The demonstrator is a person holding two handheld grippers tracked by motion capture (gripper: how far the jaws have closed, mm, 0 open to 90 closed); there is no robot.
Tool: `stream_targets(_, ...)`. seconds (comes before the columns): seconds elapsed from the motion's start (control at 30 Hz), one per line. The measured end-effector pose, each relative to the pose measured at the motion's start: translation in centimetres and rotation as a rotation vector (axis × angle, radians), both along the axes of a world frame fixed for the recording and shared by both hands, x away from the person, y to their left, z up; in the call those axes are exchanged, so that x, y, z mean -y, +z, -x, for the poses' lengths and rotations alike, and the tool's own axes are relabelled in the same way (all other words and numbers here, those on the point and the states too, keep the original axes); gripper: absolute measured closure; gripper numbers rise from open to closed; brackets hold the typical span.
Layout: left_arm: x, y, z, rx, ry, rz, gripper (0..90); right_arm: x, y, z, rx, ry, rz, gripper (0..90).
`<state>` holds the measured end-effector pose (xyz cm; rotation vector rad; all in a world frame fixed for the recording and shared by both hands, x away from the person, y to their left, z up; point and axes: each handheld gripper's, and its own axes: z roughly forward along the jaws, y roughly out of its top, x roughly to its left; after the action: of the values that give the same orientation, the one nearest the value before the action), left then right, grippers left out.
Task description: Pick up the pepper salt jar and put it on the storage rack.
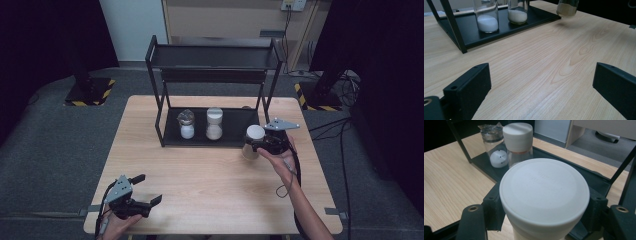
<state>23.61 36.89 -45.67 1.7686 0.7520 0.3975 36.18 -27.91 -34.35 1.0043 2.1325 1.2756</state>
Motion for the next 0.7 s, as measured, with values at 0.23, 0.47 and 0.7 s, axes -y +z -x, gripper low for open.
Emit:
stream_targets(0.23, 0.0, 0.0, 0.0, 0.000, -0.003, -0.002, 0.7, -1.2, 1.3, -1.2, 0.007, -0.007, 0.011, 33.6)
stream_targets(0.47, 0.0, 0.0, -0.1, 0.000, -0.004, -0.001, 0.7, -2.0, 1.8, -2.7, 0.000, -0.031, 0.010, 33.6)
stream_targets(0.7, 0.0, 0.0, 0.0, -0.001, -0.003, -0.002, 0.7, -3.1, 2.0, -4.1, 0.007, -0.050, 0.022, 33.6)
